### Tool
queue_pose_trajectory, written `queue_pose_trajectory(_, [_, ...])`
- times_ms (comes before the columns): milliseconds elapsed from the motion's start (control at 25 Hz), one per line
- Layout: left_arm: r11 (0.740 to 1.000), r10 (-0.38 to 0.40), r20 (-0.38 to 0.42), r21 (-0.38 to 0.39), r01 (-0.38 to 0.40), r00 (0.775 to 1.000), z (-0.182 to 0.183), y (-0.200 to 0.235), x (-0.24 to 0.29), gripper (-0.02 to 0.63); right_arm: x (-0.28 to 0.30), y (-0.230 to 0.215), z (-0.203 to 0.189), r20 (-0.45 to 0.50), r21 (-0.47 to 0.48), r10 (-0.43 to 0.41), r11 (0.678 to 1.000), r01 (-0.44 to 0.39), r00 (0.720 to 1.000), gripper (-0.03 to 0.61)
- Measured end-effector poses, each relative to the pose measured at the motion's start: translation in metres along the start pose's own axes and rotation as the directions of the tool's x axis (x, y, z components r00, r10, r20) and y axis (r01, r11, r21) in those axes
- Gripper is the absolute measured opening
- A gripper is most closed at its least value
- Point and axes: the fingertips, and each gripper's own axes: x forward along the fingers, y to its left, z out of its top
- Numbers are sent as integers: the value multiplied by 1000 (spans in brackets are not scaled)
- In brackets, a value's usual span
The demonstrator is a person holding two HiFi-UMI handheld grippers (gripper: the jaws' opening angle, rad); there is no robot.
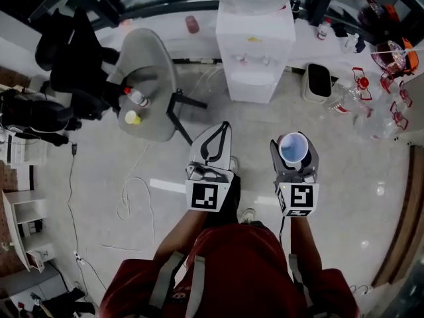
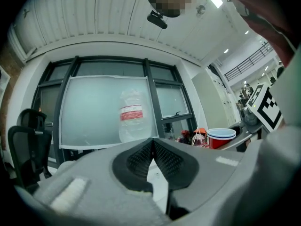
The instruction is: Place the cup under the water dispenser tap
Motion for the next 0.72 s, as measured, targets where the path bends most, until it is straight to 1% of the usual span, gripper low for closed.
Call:
queue_pose_trajectory(80, [1000,1,-23,-8,-1,1000,-20,18,18,0,31,3,-8,-19,6,9,1000,-9,1000,302])
queue_pose_trajectory(280, [1000,-24,-59,9,24,998,-76,49,62,0,104,9,-41,-65,0,36,999,-37,997,302])
queue_pose_trajectory(440, [998,-41,-76,-45,38,996,-125,61,79,0,147,16,-70,-100,15,46,999,-44,994,302])
queue_pose_trajectory(600, [998,-59,-112,-42,55,992,-177,72,89,0,188,22,-108,-142,56,52,997,-44,989,302])
queue_pose_trajectory(720, [997,-60,-121,-53,54,991,-213,80,99,0,214,23,-145,-162,40,61,998,-55,985,302])
